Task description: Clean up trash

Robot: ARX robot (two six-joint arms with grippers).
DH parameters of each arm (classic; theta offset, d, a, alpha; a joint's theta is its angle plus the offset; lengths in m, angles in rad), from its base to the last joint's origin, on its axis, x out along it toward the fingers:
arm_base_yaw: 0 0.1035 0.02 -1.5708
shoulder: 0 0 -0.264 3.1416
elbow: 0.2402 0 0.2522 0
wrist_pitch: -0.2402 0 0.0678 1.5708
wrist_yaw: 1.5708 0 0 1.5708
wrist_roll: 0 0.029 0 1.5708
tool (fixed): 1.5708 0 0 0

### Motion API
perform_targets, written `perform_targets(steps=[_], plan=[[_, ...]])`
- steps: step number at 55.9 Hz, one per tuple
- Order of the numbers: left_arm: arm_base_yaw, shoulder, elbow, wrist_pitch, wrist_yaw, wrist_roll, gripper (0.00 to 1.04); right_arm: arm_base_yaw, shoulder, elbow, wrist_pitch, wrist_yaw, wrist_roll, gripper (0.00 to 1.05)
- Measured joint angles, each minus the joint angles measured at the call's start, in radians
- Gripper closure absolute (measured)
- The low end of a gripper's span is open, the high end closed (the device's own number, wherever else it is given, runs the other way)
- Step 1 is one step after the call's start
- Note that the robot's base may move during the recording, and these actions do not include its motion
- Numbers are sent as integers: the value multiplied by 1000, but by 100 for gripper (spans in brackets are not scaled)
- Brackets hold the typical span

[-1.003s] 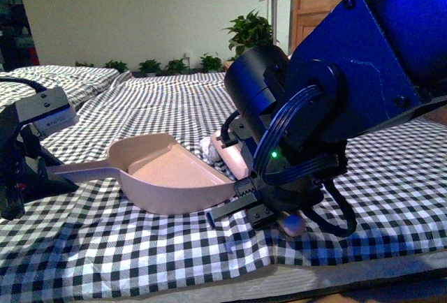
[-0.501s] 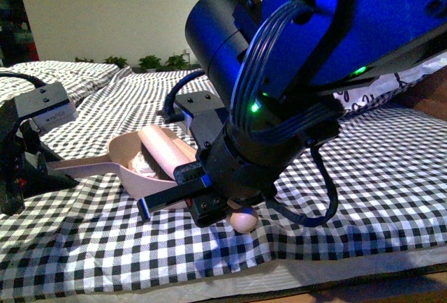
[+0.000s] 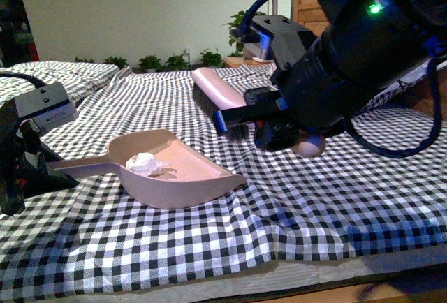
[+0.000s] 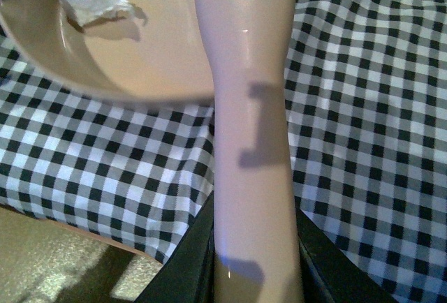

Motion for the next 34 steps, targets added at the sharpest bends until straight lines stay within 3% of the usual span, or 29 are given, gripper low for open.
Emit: perform_targets(steps=[1,5,9,18,34], plan=[[0,0,-18,53,-14,-15,76,-2,-2,-2,0,0,0,84],[-3,31,-112,443,-78,-359,76,-16,-16,-15,0,-1,0,84],[8,68,-101,600,-105,-593,76,-23,-24,-19,1,-2,1,84],[40,109,-7,610,-190,-806,76,-36,-45,-18,8,8,5,84],[126,164,89,640,-420,-888,76,-135,-134,-18,65,114,64,84]])
